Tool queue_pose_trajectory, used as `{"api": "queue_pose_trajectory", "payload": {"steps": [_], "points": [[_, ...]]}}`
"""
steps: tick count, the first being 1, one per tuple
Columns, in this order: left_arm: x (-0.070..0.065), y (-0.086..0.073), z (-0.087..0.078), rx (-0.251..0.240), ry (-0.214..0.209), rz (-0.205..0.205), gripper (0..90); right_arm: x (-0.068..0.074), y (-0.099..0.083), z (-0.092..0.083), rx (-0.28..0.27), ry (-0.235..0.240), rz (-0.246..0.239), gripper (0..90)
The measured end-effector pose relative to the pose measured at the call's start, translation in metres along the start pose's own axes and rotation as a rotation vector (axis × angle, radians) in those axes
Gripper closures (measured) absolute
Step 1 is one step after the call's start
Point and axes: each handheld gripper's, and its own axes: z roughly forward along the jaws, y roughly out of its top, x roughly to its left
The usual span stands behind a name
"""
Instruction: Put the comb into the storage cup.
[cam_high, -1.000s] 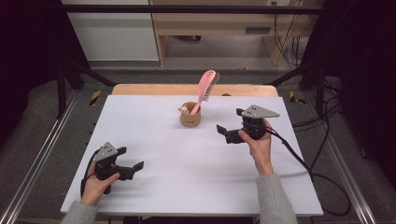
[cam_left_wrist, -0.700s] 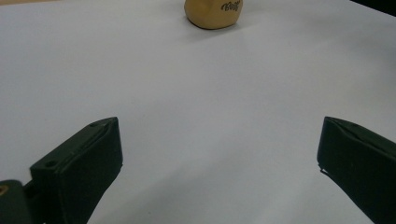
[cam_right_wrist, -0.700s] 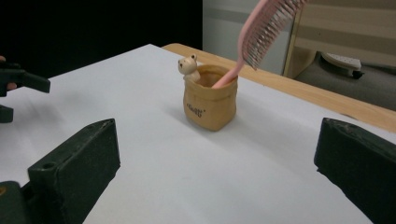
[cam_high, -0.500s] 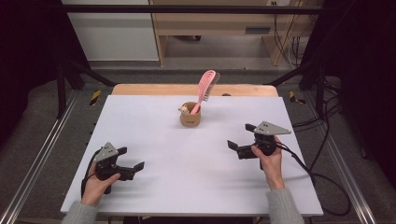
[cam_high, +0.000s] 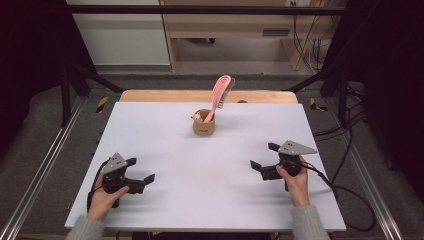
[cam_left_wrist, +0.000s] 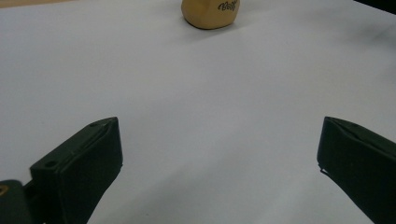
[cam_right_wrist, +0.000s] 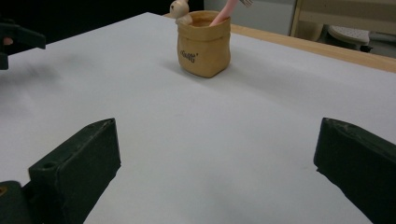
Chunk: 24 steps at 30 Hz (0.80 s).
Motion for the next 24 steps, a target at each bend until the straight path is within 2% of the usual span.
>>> {"api": "queue_pose_trajectory", "payload": {"steps": [3,7,15,24], "points": [[0.000,0.000,0.000,-0.003,0.001,0.004,0.2,-0.002,-0.006,-0.002,0.009,-0.009,-0.008,1.1],[0.000,0.000,0.000,-0.005,0.000,0.008,0.2,-0.004,-0.012,-0.006,0.002,0.001,0.013,1.0],[-0.001,0.000,0.000,-0.010,-0.002,0.013,0.2,-0.007,-0.024,-0.010,0.010,0.009,0.016,0.8],[-0.001,0.001,0.001,-0.009,-0.006,0.017,0.2,-0.007,-0.026,-0.011,0.020,0.014,0.001,0.8]]}}
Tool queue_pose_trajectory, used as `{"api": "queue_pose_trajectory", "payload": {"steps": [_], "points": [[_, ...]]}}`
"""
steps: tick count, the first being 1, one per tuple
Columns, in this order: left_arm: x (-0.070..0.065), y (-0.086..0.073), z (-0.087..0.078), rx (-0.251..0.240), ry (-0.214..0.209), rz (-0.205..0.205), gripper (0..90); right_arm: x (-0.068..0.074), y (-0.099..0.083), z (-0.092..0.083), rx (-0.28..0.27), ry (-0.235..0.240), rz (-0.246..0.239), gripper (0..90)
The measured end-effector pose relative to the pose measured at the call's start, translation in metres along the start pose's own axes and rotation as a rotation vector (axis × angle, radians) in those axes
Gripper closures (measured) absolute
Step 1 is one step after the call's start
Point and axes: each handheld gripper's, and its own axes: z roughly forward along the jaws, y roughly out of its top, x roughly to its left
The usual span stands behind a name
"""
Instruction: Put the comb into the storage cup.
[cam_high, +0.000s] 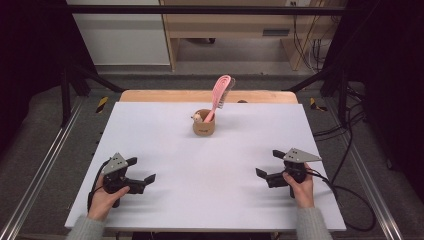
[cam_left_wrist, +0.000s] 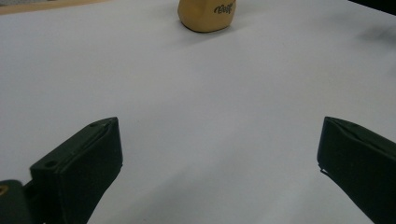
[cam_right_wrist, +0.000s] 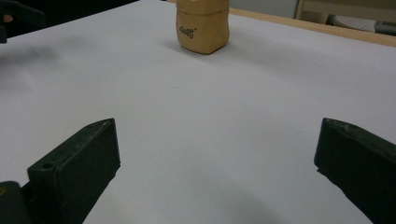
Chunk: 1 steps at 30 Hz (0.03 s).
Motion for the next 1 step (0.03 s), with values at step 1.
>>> {"api": "queue_pose_trajectory", "payload": {"steps": [1], "points": [[0.0000,0.0000,0.0000,0.001,0.000,0.000,0.2,-0.0001,0.0001,-0.0001,0.001,0.000,-0.001,0.8]]}}
